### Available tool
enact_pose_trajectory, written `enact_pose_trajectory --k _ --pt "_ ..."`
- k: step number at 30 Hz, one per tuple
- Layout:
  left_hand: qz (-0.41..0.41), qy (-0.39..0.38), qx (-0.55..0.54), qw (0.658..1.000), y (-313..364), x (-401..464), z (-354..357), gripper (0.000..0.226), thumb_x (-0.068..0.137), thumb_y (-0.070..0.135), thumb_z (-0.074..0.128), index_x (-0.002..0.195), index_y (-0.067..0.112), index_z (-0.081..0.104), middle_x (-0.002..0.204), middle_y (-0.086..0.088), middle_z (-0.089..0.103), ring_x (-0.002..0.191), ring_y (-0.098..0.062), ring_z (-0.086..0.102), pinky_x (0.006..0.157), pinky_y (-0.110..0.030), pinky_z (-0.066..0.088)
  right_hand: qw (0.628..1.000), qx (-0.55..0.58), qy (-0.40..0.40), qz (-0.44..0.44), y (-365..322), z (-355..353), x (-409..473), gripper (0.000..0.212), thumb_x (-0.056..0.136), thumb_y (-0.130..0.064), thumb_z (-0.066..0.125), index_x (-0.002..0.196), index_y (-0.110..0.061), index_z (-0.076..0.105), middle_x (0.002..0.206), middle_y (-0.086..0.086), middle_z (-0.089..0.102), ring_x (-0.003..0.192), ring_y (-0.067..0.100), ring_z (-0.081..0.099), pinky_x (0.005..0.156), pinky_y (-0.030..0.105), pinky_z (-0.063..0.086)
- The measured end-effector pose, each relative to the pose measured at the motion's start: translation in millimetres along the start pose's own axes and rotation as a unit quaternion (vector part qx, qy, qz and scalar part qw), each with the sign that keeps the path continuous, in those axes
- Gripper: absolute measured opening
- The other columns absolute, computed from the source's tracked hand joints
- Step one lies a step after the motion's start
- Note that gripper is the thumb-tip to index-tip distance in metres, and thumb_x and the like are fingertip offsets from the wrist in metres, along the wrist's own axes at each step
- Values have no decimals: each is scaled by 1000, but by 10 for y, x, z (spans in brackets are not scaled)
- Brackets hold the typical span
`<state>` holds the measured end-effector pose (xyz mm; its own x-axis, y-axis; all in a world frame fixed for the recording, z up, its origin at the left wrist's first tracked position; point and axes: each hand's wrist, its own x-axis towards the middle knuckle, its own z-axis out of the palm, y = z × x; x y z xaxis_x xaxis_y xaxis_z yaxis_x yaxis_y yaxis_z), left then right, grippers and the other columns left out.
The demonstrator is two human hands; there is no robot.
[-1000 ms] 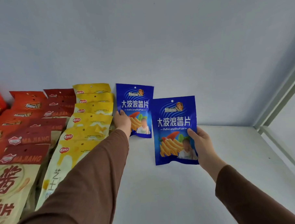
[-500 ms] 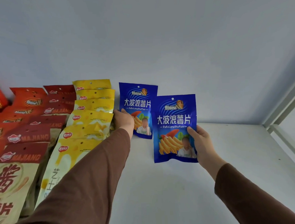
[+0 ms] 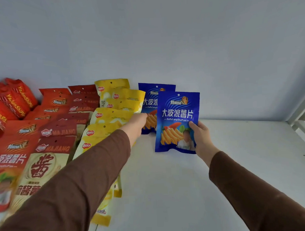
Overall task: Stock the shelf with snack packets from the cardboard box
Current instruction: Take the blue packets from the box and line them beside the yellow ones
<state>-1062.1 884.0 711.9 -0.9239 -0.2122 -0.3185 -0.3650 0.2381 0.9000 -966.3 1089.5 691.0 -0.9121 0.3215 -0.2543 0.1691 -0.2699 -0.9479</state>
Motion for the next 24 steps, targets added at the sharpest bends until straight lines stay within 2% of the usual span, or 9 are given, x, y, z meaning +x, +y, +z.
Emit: enact_pose_trajectory --k 4,6,9,11,13,15,17,20,24 --pt "-14 6 20 1000 62 139 -339 28 105 17 45 77 17 44 80 -1 46 78 -16 44 62 -27 34 1000 20 1 14 71 186 -28 21 101 -37 59 114 -21 62 98 1 74 64 14 66 68 33 59" --pt "-15 -29 27 999 76 41 -389 13 105 18 47 100 11 56 88 -3 53 92 -20 50 77 -30 40 1000 21 1 14 98 237 -34 18 101 -38 60 110 -23 62 100 2 75 66 15 67 72 35 60" --pt "1 -107 22 994 45 -123 -357 26 103 24 51 123 10 62 109 -6 65 104 -20 60 90 -31 45 1000 13 10 12 118 267 -15 18 100 -38 61 110 -24 62 103 1 74 77 18 71 75 38 61" --pt "53 -103 37 993 54 -173 -343 23 103 20 52 118 8 64 111 -8 68 102 -21 64 84 -29 50 1000 6 8 8 133 296 5 25 100 -39 60 117 -20 62 107 3 74 73 16 70 69 35 61" --pt "160 -62 99 980 98 -212 -405 20 103 16 49 108 11 67 110 -6 70 101 -21 66 78 -27 54 1000 0 3 7 149 369 32 30 100 -38 60 122 -18 61 112 5 74 72 14 68 65 32 58" --pt "273 -9 216 937 136 -247 -528 22 104 18 46 106 14 68 111 -1 70 103 -17 64 83 -32 56 1000 2 -2 14 145 487 49 29 100 -37 61 122 -18 61 112 3 74 85 17 73 67 33 60" --pt "358 36 340 869 145 -287 -657 22 105 20 46 112 14 66 113 1 67 105 -16 61 83 -36 56 1000 7 -10 16 132 626 79 27 100 -35 62 121 -17 61 110 2 74 95 20 74 70 34 61" --pt "422 53 492 760 114 -306 -781 23 103 28 51 120 17 62 120 0 65 113 -18 55 82 -32 54 1000 -5 -16 12 122 804 138 18 102 -32 60 112 -17 62 103 4 74 89 21 73 63 31 60" --pt "443 61 531 720 27 -331 -860 28 102 32 53 125 20 61 125 1 65 118 -18 53 85 -30 50 999 -15 13 35 190 916 233 20 101 -34 62 112 -18 60 99 1 72 75 16 71 63 31 60"
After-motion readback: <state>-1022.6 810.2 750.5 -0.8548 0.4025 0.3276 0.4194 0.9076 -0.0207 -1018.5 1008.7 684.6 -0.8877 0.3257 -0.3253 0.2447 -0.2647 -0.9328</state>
